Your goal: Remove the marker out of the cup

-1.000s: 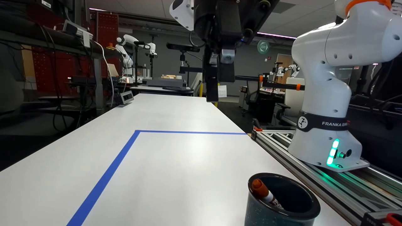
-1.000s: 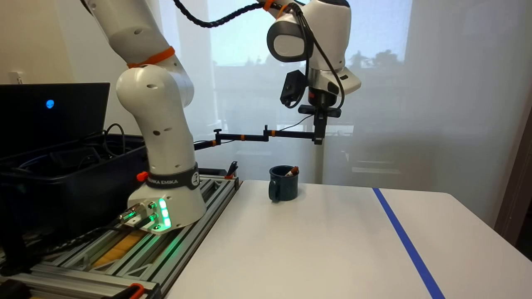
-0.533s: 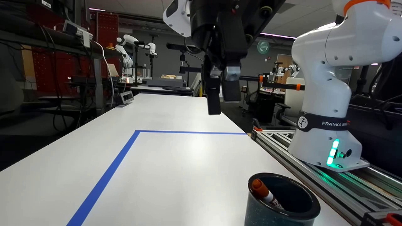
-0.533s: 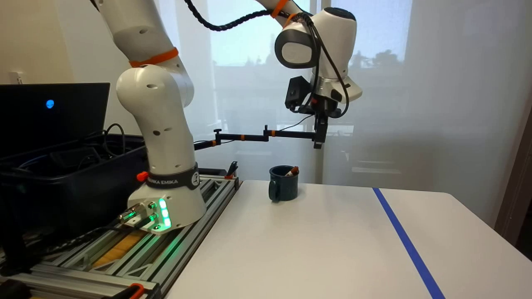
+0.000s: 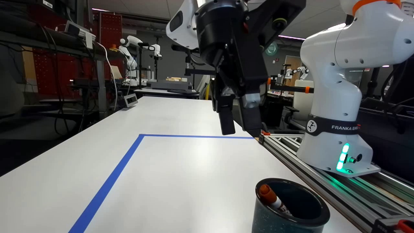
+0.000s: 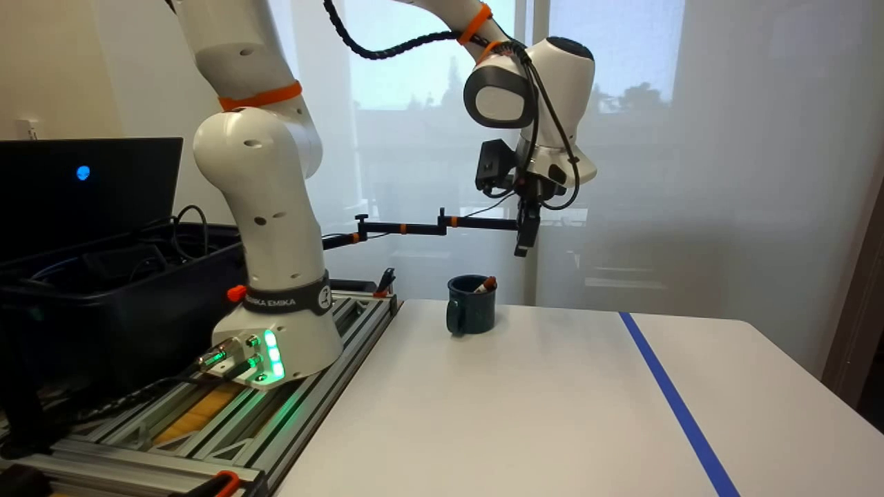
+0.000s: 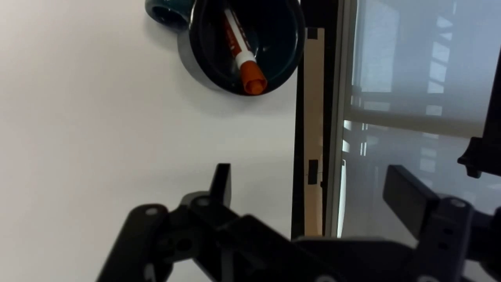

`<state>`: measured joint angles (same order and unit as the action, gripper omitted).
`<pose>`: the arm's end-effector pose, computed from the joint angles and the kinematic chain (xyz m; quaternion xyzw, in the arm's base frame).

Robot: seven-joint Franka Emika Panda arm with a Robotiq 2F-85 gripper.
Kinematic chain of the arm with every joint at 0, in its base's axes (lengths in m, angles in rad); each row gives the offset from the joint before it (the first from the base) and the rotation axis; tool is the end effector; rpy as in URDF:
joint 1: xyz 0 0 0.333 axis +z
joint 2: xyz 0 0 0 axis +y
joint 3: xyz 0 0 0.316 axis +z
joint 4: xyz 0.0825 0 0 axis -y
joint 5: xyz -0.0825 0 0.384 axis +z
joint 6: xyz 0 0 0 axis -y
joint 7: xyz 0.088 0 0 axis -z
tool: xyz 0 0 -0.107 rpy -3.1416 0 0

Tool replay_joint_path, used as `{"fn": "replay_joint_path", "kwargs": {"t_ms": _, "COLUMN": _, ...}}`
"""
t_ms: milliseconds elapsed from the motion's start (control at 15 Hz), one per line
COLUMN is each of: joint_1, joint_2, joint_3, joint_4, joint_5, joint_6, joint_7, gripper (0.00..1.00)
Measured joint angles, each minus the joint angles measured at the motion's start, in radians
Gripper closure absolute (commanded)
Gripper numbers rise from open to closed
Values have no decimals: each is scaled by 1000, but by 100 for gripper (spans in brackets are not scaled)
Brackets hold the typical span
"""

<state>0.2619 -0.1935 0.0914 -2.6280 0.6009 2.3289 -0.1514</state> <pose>0.3825 0.1502 0.3064 -0.9791 -0.0295 0.0682 0.1895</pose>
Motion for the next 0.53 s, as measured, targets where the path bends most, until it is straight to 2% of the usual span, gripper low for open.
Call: {"fn": "replay_joint_path", "kwargs": {"t_ms": 533, "joint_1": 0, "joint_2": 59, "joint_3": 36, "joint_4": 15, "joint_5": -1, "joint_6": 0, "joint_7": 28, "gripper": 0}}
